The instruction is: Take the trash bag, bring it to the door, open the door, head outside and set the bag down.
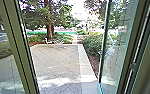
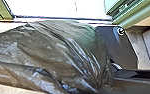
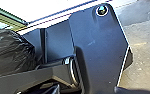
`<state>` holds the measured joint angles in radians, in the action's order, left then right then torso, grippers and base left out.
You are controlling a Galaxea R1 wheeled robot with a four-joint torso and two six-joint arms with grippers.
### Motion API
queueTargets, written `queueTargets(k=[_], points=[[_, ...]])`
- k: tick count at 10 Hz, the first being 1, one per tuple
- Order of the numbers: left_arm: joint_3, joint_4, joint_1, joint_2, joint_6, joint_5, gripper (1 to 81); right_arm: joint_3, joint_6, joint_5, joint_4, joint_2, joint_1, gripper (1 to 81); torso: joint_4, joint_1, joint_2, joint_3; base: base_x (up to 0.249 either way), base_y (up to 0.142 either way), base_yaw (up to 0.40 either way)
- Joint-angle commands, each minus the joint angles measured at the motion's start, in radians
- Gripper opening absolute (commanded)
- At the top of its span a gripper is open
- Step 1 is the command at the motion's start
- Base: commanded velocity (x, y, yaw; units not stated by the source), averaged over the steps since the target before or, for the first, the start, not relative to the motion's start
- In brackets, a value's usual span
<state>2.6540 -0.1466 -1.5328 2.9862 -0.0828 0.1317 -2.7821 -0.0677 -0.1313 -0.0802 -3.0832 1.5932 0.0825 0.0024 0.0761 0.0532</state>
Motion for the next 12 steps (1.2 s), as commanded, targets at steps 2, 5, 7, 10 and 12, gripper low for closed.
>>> queueTargets(k=[2, 5, 7, 10, 12], points=[[0.000, -0.011, 0.053, -0.007, 0.000, -0.038, 1.0, 0.004, 0.000, 0.045, 0.005, -0.008, -0.049, 81.1, 0.000, 0.000, 0.000, 0.000, 0.000, 0.000, 0.000], [0.000, -0.010, 0.053, -0.008, 0.000, -0.038, 1.0, 0.003, -0.001, 0.047, 0.007, -0.008, -0.049, 81.1, 0.000, 0.000, 0.000, 0.000, 0.000, 0.000, 0.000], [0.000, -0.011, 0.053, -0.008, 0.000, -0.040, 1.0, 0.003, 0.000, 0.047, 0.007, -0.008, -0.052, 81.1, 0.000, 0.000, 0.000, 0.000, 0.000, 0.000, 0.000], [0.000, -0.011, 0.053, -0.008, 0.000, -0.040, 1.0, 0.003, 0.000, 0.047, 0.007, -0.008, -0.051, 81.1, 0.000, 0.000, 0.000, 0.000, 0.000, 0.000, 0.000], [0.000, -0.011, 0.053, -0.010, 0.000, -0.040, 1.0, 0.003, -0.001, 0.047, 0.007, -0.007, -0.051, 81.1, 0.000, 0.000, 0.000, 0.000, 0.000, 0.000, 0.000]])
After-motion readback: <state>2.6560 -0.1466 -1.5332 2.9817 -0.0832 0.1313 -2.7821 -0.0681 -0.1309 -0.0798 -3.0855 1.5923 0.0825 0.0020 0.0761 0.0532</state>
